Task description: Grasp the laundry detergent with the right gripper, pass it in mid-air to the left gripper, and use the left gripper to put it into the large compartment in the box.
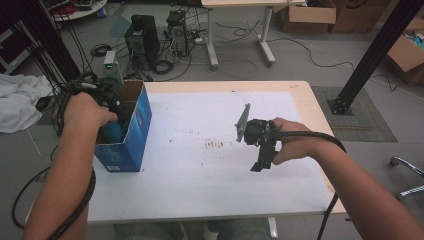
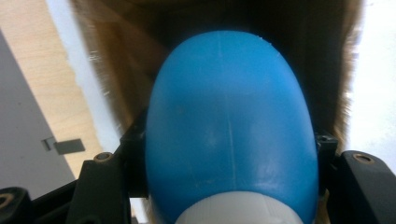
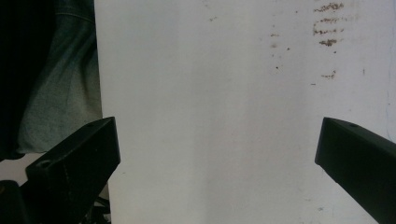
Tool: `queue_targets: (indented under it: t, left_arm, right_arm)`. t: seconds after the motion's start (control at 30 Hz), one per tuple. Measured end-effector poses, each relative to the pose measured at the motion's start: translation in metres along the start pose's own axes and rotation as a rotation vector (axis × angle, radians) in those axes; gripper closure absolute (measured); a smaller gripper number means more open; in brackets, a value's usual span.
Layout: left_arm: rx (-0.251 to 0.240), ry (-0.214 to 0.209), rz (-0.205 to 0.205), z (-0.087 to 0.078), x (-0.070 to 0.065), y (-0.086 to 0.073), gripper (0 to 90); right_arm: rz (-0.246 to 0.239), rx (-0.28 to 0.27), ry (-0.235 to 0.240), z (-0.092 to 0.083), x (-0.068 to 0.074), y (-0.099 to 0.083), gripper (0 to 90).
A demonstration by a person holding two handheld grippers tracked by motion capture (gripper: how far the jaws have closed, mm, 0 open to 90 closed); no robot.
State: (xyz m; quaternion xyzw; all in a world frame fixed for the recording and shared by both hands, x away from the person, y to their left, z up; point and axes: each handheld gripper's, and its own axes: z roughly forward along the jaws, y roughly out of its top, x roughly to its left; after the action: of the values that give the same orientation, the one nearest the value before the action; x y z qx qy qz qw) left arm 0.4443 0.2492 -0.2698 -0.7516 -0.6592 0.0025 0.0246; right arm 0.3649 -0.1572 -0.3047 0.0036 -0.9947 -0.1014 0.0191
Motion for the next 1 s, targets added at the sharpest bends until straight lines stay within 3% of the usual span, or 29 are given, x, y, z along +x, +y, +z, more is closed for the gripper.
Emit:
queue_targets:
  t: [0.23,0.83,1.0]
  left_arm:
    - [0.012,0.007,-0.01,0.019,0.001,0.003,38.4]
    - [0.0,0.006,0.0,0.02,0.001,0.002,37.8]
    - [0.003,0.008,-0.026,0.019,0.001,0.001,36.4]
  right_arm:
    - [0.003,-0.004,-0.001,0.0,-0.001,-0.002,0.0]
    - [0.008,-0.012,-0.005,0.0,0.0,-0.004,0.0]
    - [0.008,-0.02,-0.017,-0.002,0.001,-0.004,0.0]
